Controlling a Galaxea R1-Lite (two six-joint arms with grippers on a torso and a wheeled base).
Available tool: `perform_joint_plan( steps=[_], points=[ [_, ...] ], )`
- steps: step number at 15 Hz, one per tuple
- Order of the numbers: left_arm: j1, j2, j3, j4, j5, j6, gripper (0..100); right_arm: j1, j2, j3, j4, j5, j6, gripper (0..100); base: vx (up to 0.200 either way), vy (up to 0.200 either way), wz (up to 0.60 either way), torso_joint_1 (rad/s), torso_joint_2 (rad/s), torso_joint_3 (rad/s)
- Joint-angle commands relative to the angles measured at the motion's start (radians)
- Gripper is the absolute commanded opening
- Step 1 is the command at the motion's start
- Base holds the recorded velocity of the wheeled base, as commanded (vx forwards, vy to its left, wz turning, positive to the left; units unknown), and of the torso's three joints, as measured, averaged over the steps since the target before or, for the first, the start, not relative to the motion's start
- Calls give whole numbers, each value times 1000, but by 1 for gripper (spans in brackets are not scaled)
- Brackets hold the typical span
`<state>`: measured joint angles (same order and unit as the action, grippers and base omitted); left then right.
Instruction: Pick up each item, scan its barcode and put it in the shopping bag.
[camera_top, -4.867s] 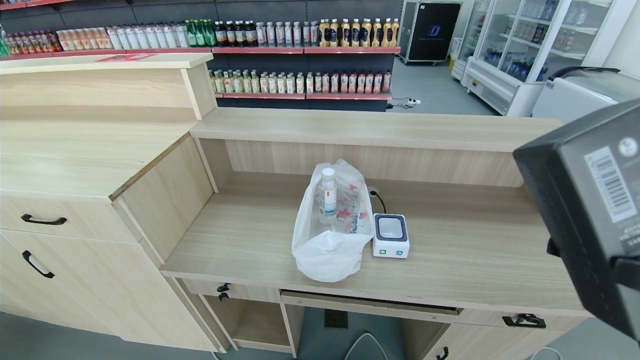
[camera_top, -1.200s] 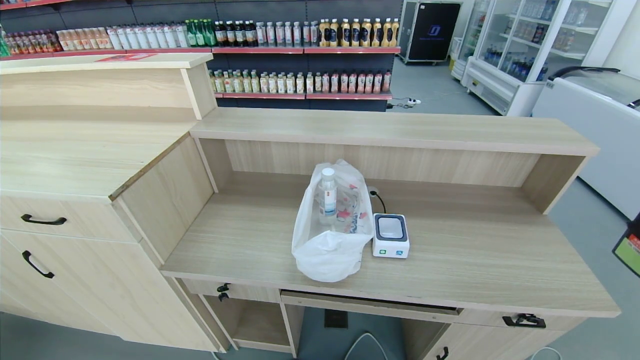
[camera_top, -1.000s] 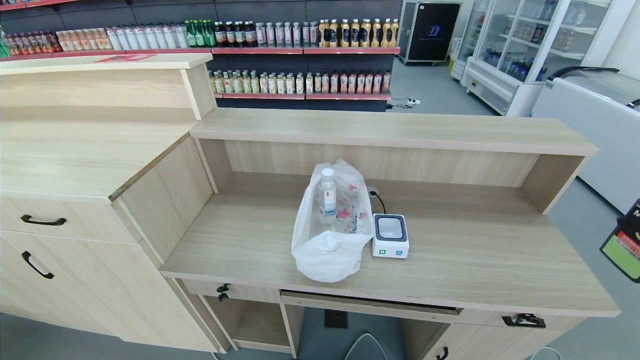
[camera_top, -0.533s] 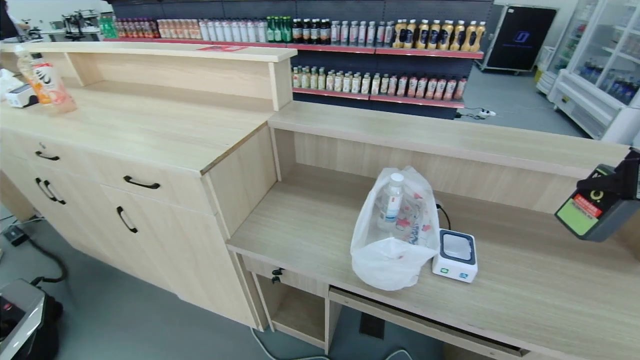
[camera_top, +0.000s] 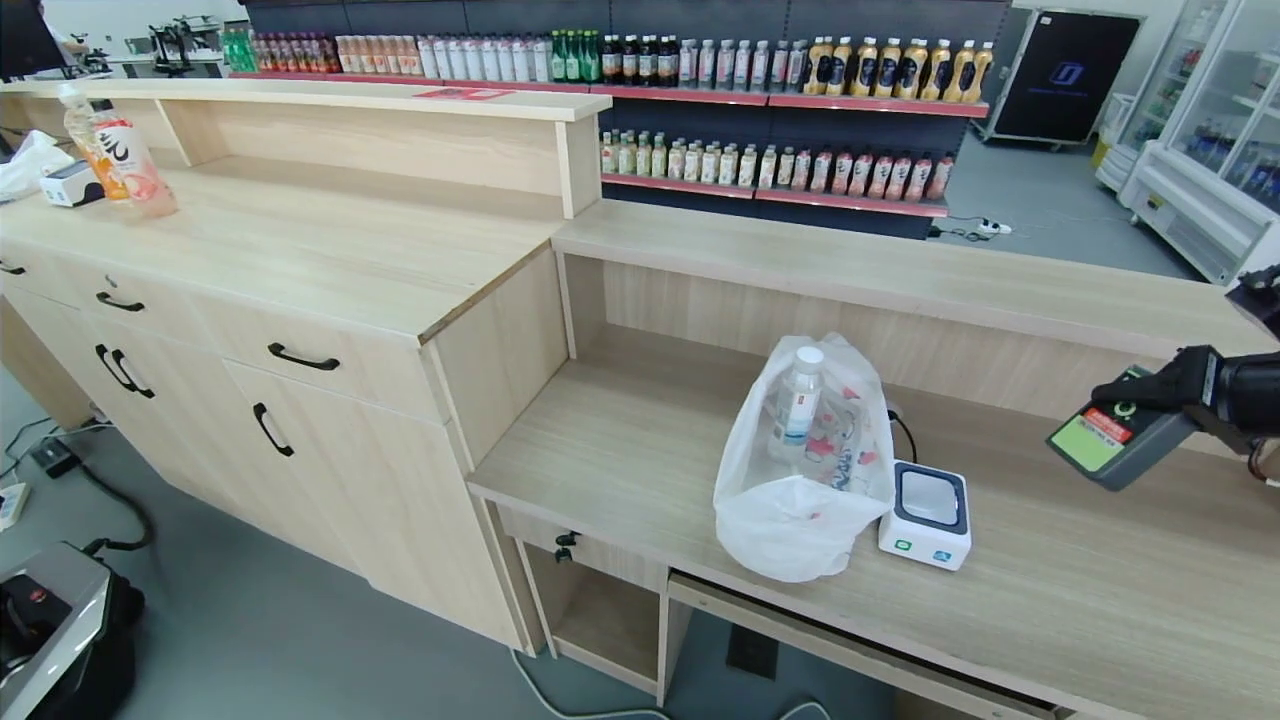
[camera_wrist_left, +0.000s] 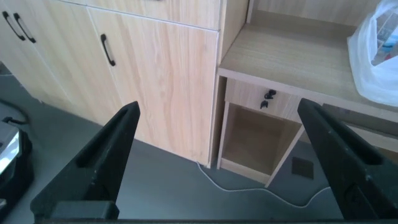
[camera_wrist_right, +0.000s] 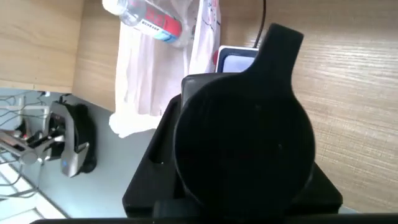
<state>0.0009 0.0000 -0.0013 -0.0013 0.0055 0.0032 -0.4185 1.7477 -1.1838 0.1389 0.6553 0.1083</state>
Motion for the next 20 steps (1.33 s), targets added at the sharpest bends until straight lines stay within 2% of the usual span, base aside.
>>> perform_joint_plan(
  steps=[1,3,5,9,16,20],
  points=[
    [1,0,0,0,1,0,100,-6,64,1,1,12,-10,0,0,0,0,0,0,0],
    [1,0,1,0,1,0,100,-9,75,35,1,12,-65,0,0,0,0,0,0,0],
    [1,0,0,0,1,0,100,-26,95,82,-1,41,-177,0,0,0,0,0,0,0],
    [1,0,0,0,1,0,100,-34,121,79,-12,198,-203,0,0,0,0,0,0,0],
    [1,0,1,0,1,0,100,-32,213,58,-107,201,-265,0,0,0,0,0,0,0],
    [1,0,0,0,1,0,100,-26,245,47,-116,201,-305,0,0,0,0,0,0,0]
  ],
)
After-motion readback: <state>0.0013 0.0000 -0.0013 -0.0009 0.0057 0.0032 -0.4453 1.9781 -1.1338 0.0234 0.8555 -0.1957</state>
